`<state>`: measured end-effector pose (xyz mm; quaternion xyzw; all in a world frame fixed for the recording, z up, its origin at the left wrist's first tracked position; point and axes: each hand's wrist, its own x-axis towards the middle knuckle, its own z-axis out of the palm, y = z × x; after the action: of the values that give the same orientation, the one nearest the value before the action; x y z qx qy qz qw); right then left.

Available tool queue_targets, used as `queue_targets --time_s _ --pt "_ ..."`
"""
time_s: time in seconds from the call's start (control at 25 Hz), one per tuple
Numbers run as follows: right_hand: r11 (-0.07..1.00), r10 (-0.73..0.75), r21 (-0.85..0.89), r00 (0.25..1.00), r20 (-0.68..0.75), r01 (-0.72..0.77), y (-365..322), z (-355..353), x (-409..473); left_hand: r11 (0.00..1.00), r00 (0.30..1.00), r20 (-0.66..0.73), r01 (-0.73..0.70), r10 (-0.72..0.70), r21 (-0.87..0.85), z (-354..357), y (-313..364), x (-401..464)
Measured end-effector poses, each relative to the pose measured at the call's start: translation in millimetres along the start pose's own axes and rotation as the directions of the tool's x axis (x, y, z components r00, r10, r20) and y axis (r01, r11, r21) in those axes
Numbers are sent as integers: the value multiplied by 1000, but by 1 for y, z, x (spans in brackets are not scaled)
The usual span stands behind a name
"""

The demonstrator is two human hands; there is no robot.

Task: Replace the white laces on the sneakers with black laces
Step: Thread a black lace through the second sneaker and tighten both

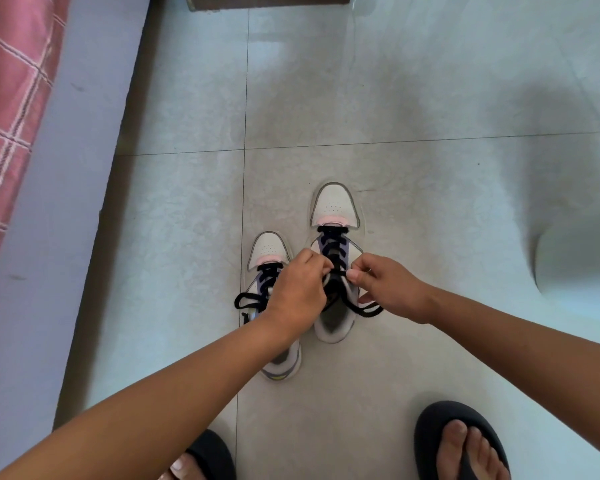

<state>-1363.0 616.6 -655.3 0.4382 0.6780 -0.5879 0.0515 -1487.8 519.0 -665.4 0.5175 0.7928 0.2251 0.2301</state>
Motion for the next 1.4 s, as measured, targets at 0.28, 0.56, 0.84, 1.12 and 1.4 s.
queue_targets --time_s 0.28,0.56,0.84,1.12,1.4 --pt "993 70 -95 997 -26 -73 11 19 14 986 977 144 163 -159 -19 16 -5 12" --pt "990 -37 -138 998 -47 30 17 9 11 918 957 126 288 -263 -272 15 -7 7" --pt "454 -377 -857 924 66 246 18 31 -1 942 944 316 190 -98 -276 -1 -31 -3" --pt "364 -413 -910 910 34 199 12 33 5 953 870 476 27 126 -301 1 -28 20" --pt "161 -479 -948 861 169 276 3 36 4 945 907 383 -43 173 -324 17 -20 23"
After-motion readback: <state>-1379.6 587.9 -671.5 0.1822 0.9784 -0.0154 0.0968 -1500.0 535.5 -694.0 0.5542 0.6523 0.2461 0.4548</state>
